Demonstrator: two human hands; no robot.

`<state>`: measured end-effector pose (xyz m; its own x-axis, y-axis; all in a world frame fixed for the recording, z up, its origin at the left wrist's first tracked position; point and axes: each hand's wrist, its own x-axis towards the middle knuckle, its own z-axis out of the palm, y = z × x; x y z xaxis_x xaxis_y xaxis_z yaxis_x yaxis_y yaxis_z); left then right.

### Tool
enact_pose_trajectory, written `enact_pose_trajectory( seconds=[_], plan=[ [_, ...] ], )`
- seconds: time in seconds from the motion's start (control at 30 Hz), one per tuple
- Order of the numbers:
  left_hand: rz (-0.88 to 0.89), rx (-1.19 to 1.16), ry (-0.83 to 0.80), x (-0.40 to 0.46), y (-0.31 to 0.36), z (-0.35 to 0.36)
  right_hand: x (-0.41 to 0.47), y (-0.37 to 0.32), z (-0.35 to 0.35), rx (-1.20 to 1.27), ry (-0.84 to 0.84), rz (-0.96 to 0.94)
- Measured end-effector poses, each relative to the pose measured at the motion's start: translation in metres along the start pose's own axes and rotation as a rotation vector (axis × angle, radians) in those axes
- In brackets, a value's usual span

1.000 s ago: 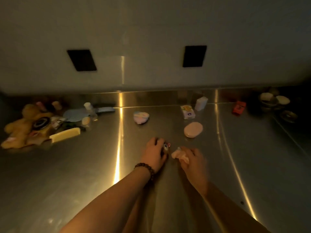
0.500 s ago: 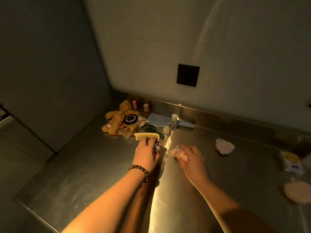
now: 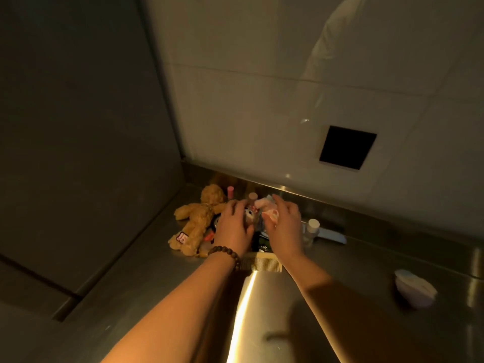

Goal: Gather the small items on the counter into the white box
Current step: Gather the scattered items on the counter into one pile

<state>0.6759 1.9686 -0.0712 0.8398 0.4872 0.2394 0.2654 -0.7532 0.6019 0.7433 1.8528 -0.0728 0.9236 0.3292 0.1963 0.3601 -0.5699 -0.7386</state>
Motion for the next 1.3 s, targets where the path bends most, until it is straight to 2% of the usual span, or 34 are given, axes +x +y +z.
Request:
enact_pose_trajectory(
  seconds=[0.17, 0.27, 0.53, 0.67, 0.87, 1.07, 1.2, 1.3],
  plan=[
    [-0.047, -0.027, -0.161, -0.003, -0.015, 0.017, -0.001, 0.016, 0.018, -0.062, -0.184, 0.057],
    [-0.041, -0.025, -0.189, -0.01, -0.014, 0.016, -0.013, 0.015, 0.014, -0.05, -0.227, 0.049],
    [0.14, -0.075, -0.037, -0.053, 0.06, 0.001, -0.068, 0.013, -0.07, 0.153, -0.057, 0.018],
    [0.257, -0.114, -0.11, -0.087, 0.118, 0.025, -0.107, 0.045, -0.131, 0.155, 0.053, 0.078],
    [0.359, -0.112, -0.267, -0.13, 0.208, 0.094, -0.157, 0.128, -0.23, 0.013, 0.179, 0.199],
    [0.392, -0.028, -0.348, -0.15, 0.271, 0.155, -0.197, 0.237, -0.322, -0.385, 0.184, 0.356],
    [0.363, 0.115, -0.361, -0.143, 0.284, 0.184, -0.212, 0.285, -0.341, -0.486, 0.102, 0.457],
    [0.379, 0.247, -0.35, -0.132, 0.285, 0.199, -0.215, 0.305, -0.34, -0.537, 0.074, 0.451]
  ],
)
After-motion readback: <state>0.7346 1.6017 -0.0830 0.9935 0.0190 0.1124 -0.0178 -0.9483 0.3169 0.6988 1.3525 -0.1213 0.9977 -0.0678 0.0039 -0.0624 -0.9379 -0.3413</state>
